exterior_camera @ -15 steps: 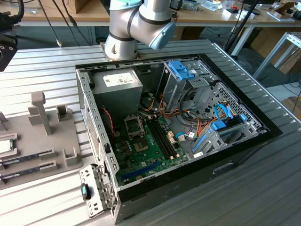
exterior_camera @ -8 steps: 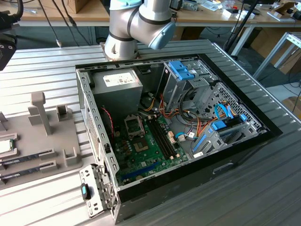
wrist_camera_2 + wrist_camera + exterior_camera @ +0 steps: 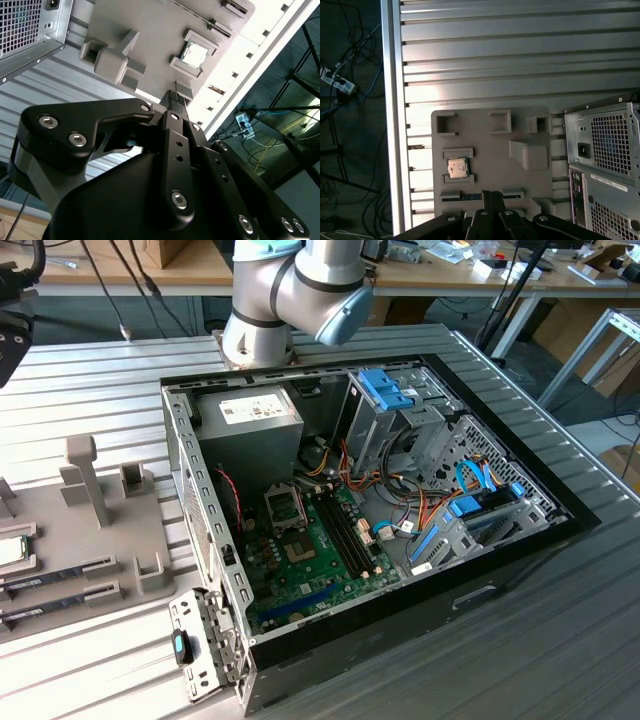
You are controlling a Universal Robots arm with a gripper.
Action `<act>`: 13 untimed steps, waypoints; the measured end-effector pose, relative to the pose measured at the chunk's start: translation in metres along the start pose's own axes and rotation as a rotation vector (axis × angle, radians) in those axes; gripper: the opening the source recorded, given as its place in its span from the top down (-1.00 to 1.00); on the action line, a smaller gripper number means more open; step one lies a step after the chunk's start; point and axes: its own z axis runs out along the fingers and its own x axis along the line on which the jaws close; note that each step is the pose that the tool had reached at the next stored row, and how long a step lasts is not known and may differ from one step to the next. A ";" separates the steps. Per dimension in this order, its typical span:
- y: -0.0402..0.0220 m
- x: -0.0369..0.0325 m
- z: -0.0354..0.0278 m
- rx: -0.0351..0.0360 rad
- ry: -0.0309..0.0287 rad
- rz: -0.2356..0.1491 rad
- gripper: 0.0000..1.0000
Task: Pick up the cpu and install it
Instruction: 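Reach for the cpu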
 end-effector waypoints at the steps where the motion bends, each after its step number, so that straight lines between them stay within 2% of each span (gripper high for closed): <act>1: 0.0005 0.0005 0.0003 0.0000 -0.0001 0.000 0.79; 9: 0.0039 0.0023 0.0025 0.0001 0.0001 0.000 0.79; 13: 0.0079 0.0027 0.0070 0.0001 0.0000 0.000 0.79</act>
